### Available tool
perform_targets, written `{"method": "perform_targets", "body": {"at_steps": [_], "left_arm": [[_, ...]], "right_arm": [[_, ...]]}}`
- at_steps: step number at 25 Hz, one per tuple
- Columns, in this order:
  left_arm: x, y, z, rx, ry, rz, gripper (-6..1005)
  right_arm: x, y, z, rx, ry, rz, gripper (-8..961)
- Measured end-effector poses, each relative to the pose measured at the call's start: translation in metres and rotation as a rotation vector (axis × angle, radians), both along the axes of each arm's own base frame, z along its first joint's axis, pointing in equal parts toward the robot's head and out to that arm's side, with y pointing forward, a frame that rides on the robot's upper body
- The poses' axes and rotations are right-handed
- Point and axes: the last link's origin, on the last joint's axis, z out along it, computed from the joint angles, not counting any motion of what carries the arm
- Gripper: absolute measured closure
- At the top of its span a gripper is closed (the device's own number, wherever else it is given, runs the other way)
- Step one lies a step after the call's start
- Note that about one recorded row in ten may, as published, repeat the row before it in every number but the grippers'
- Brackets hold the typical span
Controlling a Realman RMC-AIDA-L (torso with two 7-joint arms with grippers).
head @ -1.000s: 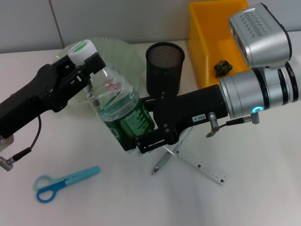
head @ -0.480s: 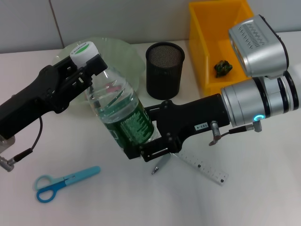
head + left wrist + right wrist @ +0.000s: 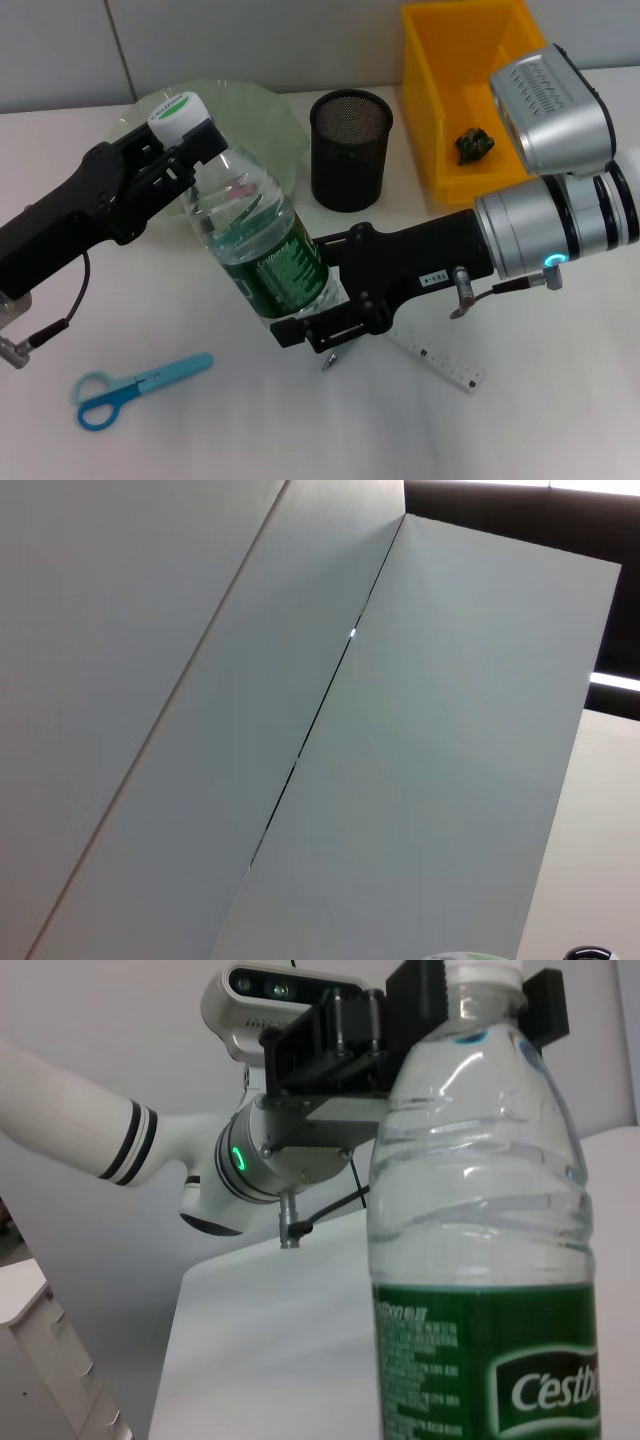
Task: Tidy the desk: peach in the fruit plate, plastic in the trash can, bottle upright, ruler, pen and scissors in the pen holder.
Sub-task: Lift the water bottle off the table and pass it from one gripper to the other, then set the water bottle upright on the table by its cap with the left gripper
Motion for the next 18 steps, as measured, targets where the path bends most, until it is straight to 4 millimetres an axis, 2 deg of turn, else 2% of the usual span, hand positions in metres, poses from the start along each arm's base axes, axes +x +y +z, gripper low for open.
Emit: {"method": "perform_targets", "body": {"at_steps": [18], "left_arm": [[0.002, 0.002, 0.002, 0.007, -0.013, -0.001, 563]], "right_arm": [[0.015, -0.004, -0.001, 0.005, -0.026, -0.037, 202]]}}
